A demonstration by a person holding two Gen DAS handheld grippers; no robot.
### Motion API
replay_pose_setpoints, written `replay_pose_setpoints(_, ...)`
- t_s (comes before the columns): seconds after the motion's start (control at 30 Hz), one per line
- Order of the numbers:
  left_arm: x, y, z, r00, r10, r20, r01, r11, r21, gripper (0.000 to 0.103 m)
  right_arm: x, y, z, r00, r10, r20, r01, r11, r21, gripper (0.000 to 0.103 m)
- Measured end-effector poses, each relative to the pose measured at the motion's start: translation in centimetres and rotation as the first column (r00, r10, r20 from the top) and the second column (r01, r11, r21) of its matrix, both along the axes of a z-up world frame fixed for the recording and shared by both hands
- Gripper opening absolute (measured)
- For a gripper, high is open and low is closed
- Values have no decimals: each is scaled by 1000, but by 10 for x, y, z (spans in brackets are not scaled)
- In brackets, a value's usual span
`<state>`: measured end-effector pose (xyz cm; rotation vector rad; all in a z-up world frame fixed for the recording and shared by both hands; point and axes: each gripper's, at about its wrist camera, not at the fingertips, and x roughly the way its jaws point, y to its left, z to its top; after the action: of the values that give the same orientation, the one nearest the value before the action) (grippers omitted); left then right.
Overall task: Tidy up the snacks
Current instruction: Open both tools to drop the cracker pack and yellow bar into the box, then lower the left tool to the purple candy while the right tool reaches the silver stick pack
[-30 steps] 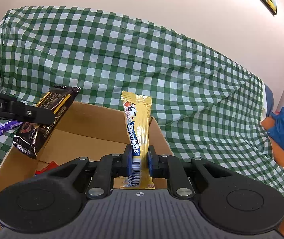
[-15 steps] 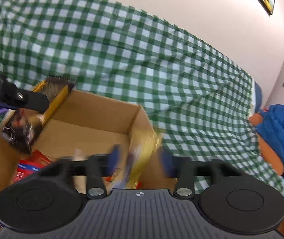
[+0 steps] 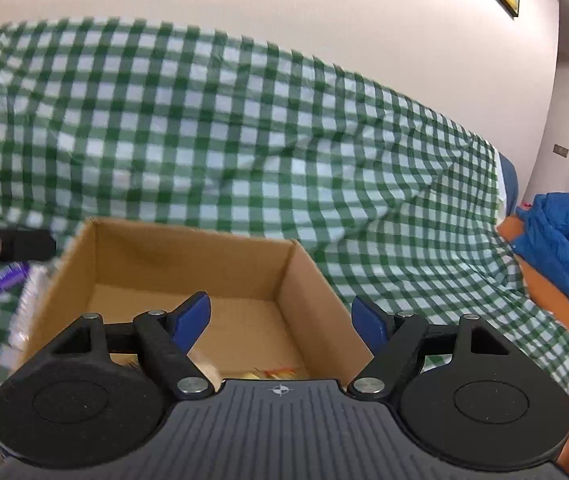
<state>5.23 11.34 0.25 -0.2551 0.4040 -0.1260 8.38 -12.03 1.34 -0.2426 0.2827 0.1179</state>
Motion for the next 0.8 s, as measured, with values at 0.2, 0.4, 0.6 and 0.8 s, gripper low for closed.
replay_pose_setpoints(0.2, -13, 55, -4, 985, 84, -150, -89, 996, -25, 7, -13, 35, 1, 991, 137, 1, -137, 988, 71, 36)
replay_pose_setpoints(0.4, 3, 121, 8, 968, 175, -180, -186, 981, -47, 6, -26, 70, 0, 964, 267, -17, -264, 958, 110, 20)
replay_pose_setpoints(0.6, 19, 182, -34, 927, 282, -247, -329, 927, -179, 6, -45, 105, -8, 929, 367, -48, -363, 929, 75, 21)
replay_pose_setpoints(0.8, 50, 180, -47, 915, 289, -283, -329, 938, -105, 6, -42, 136, -16, 901, 418, -115, -409, 907, 95, 22)
